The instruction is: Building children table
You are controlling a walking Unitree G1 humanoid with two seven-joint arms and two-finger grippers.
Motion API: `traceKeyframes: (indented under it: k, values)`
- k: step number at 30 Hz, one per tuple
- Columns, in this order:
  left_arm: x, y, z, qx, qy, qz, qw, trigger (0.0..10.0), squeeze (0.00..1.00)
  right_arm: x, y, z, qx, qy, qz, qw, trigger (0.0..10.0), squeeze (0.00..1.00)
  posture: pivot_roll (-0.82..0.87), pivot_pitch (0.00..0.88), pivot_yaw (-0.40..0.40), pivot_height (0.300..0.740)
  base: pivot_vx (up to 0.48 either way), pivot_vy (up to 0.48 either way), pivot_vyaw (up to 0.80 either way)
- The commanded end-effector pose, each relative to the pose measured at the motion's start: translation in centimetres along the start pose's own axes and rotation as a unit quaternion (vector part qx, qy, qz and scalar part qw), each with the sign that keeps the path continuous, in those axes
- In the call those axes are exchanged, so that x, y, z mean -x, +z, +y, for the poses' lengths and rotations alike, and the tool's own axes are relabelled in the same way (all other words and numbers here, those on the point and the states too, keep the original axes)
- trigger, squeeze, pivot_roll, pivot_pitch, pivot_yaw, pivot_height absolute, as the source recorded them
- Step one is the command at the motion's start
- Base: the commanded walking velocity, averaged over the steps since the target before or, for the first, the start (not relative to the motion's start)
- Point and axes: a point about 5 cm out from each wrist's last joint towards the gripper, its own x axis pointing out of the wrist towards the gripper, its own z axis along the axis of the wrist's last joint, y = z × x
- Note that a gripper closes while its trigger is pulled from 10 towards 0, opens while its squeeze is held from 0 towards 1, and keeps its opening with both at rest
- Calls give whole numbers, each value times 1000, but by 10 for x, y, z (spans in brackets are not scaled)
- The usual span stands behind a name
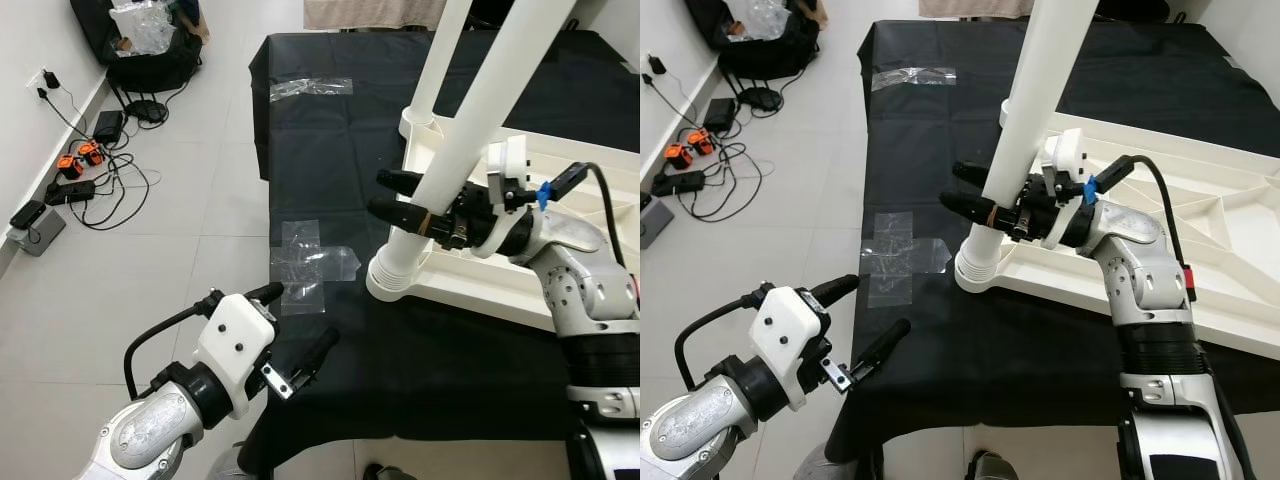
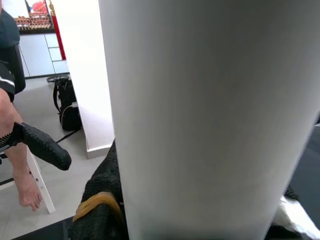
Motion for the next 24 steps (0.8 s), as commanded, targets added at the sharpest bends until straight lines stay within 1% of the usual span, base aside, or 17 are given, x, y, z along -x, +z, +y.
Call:
traceKeyframes:
  k: [1, 8, 10, 11, 13, 15, 18, 24]
  values:
    - [0, -3, -2, 6, -1, 5, 1000, 10000, 0, -2, -21, 7, -27, 2, 39, 999, 10000, 0, 106, 237, -37, 740, 0, 0, 0]
    - [0, -3, -2, 6, 0, 4, 1000, 10000, 0, -7, -21, 10, -29, -6, 38, 999, 10000, 0, 103, 237, -35, 740, 0, 0, 0]
    - [0, -2, -2, 5, 0, 3, 1000, 10000, 0, -13, -22, 11, -32, -24, 42, 998, 10000, 0, 101, 237, -37, 740, 0, 0, 0]
    - [0, -2, -2, 5, 0, 3, 1000, 10000, 0, -13, -22, 11, -32, -24, 42, 998, 10000, 0, 101, 237, -37, 740, 0, 0, 0]
    - [0, -2, -1, 4, 2, 2, 1000, 10000, 0, -18, -25, 8, -29, -55, 58, 996, 10000, 0, 99, 237, -36, 740, 0, 0, 0]
    - [0, -2, -1, 4, 2, 2, 1000, 10000, 0, -18, -25, 8, -29, -55, 58, 996, 10000, 0, 99, 237, -36, 740, 0, 0, 0]
    - [0, -2, 0, 4, 4, 2, 1000, 10000, 0, -22, -27, 3, -27, -94, 69, 993, 10000, 0, 99, 238, -37, 740, 0, 0, 0]
    - [0, -2, 0, 3, 5, 2, 1000, 10000, 0, -25, -27, 3, -28, -111, 69, 991, 10000, 0, 97, 237, -38, 740, 0, 0, 0]
